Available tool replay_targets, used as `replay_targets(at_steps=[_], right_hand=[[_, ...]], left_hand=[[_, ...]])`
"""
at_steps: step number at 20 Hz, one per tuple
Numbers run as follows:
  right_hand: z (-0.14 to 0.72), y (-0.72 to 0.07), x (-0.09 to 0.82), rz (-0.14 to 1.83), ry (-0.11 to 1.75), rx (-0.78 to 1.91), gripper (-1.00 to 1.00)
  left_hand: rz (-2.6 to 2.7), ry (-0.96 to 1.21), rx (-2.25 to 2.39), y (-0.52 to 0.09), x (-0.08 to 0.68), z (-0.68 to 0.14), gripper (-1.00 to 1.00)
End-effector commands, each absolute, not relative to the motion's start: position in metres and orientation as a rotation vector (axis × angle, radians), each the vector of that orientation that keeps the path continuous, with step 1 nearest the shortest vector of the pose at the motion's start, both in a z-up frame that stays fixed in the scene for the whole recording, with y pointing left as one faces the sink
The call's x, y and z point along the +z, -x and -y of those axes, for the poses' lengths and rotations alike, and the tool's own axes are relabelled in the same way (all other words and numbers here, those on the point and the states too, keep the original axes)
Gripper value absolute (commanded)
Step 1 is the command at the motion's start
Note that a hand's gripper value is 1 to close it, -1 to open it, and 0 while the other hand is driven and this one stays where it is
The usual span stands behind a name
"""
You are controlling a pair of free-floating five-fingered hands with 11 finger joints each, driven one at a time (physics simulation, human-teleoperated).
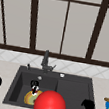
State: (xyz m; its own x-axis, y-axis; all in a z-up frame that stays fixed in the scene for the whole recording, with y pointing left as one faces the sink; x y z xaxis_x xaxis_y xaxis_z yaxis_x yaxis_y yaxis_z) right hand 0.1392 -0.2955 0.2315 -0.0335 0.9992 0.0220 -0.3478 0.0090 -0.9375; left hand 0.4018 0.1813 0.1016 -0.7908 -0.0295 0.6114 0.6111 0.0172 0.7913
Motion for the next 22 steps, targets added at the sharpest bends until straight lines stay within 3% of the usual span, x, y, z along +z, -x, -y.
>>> replay_targets(at_steps=[1,9,16,22], right_hand=[[0.295,-0.139,0.231,0.977,0.915,1.372,0.0],[0.295,-0.139,0.231,0.977,0.915,1.372,0.0],[0.295,-0.139,0.231,0.977,0.915,1.372,0.0],[0.295,-0.139,0.231,0.977,0.915,1.372,0.0]], left_hand=[[1.845,0.536,-1.79,-0.403,0.074,-0.175,1.0],[1.838,0.632,-1.782,-0.428,0.038,-0.177,1.0],[1.891,0.581,-1.813,-0.473,0.026,-0.178,1.0],[1.875,0.639,-1.759,-0.471,-0.009,-0.178,1.0]])
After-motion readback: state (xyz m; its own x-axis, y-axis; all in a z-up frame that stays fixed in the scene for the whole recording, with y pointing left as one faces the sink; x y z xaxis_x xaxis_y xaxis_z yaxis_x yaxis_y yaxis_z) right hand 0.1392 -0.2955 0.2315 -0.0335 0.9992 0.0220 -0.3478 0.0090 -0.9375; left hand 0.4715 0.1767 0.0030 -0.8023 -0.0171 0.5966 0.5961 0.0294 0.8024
